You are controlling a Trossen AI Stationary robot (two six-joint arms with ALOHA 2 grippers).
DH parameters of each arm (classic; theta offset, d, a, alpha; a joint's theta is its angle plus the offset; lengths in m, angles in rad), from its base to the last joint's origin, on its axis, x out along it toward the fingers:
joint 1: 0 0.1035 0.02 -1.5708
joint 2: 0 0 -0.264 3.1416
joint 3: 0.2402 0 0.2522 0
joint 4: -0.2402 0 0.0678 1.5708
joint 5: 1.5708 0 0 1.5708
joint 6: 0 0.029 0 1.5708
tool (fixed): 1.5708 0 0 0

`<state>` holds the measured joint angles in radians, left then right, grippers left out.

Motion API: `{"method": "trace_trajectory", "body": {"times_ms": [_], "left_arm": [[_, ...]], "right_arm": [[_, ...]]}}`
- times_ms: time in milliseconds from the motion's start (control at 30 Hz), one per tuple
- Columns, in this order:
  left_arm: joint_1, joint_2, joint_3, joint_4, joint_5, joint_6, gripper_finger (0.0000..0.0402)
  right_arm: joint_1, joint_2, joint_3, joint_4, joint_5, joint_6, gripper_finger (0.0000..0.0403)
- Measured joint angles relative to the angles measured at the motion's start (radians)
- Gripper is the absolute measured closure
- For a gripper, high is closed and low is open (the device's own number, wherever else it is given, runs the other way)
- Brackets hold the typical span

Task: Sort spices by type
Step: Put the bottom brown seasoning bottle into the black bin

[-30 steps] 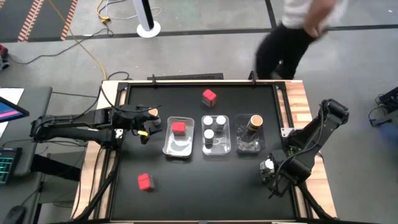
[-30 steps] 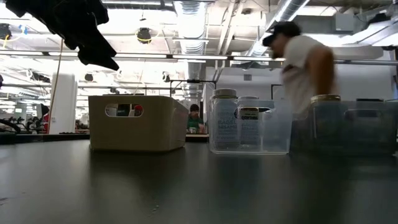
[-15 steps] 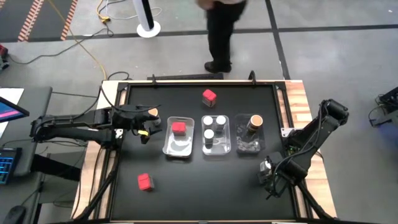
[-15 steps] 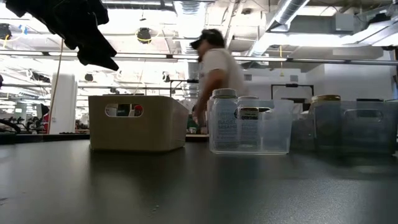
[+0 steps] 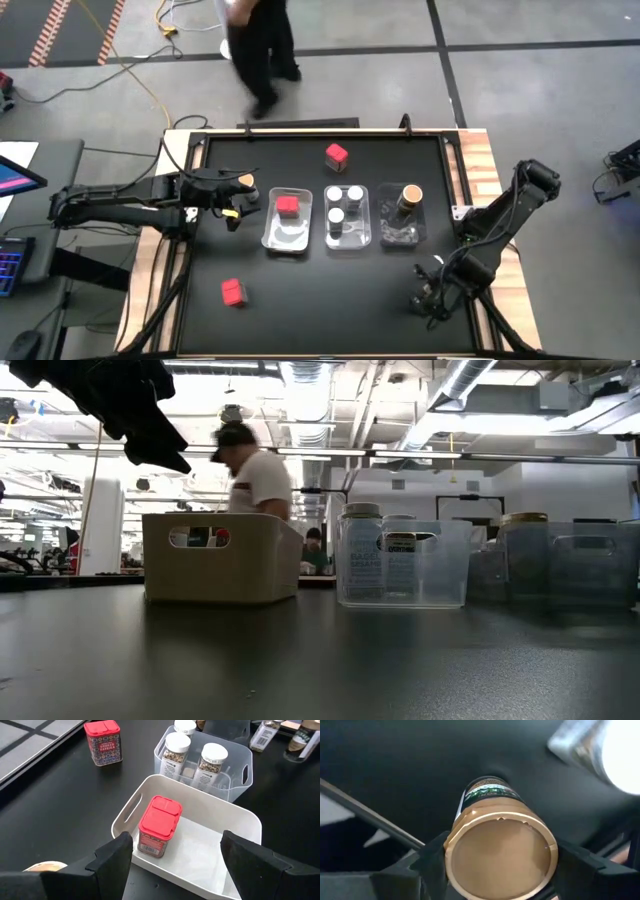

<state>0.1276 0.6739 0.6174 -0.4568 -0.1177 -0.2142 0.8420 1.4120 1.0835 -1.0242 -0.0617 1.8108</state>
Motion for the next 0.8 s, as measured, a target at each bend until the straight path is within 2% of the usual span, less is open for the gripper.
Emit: {"method": "trace_trajectory", "body": {"times_ms": [433,600,800], "left_arm": [[0.0,0.0,0.0,0.0,0.0,0.0,0.0111],[0.0,0.0,0.0,-0.001,0.0,0.0,0.0111],[0.0,0.0,0.0,-0.002,0.0,0.011,0.0111]], "right_arm": [[-0.176,0.0,0.095,0.029,0.001,-0.665,0.0106],[-0.23,0.0,0.11,0.033,0.009,-1.069,0.0106],[-0.296,0.058,0.111,0.016,0.009,-1.458,0.0106]]}}
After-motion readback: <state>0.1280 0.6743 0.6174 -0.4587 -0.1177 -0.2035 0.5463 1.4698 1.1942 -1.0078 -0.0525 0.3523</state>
